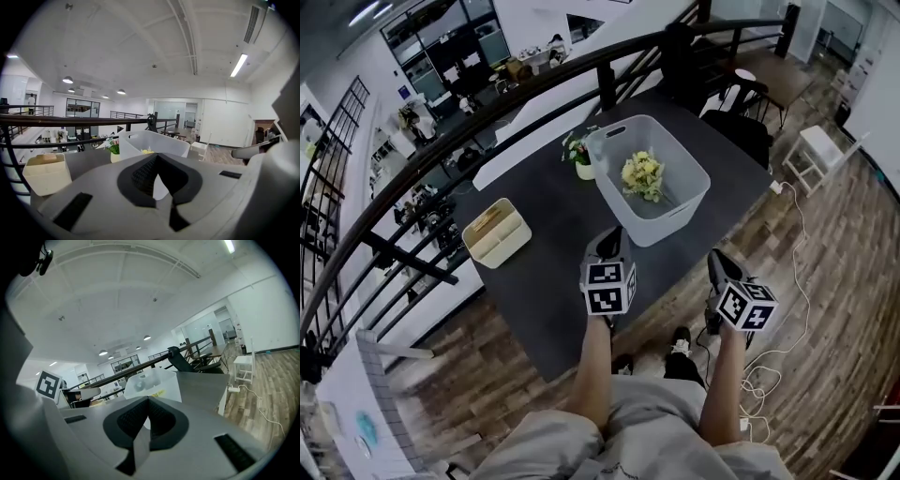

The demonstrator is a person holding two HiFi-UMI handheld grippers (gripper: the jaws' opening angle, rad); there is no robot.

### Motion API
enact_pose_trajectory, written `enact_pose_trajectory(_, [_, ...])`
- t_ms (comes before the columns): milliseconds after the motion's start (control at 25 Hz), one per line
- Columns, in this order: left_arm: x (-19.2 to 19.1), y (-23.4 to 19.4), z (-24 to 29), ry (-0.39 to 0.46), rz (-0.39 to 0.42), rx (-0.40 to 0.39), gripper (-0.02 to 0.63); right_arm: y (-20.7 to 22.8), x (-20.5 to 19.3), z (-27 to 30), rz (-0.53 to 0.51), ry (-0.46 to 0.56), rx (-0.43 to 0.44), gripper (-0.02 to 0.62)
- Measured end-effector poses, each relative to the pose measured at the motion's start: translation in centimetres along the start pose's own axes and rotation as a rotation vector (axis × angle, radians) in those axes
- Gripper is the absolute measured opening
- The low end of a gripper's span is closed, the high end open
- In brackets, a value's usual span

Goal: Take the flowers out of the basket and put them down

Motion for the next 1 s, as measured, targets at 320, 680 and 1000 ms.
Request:
enact_pose_trajectory(320, [0.3,-0.5,2.7,0.02,-0.024,0.087,0.017,2.4,1.4,4.7,-0.034,-0.016,0.097,0.018])
enact_pose_trajectory(680, [0.2,0.0,4.7,0.037,-0.047,0.189,0.017,5.8,3.2,8.8,-0.046,-0.024,0.168,0.018])
enact_pose_trajectory(1000, [0.7,1.4,5.4,0.06,-0.034,0.273,0.017,7.1,5.2,11.9,-0.062,-0.014,0.268,0.018])
Point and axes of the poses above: the fingertips, and each gripper's own axes: z forward along the fingers, y to its right, x out of its top, the point moved 3 cm from there along -z, backward along the fingers, and after that the axes turned 15 degrees about -z, right-handed, at the moved point
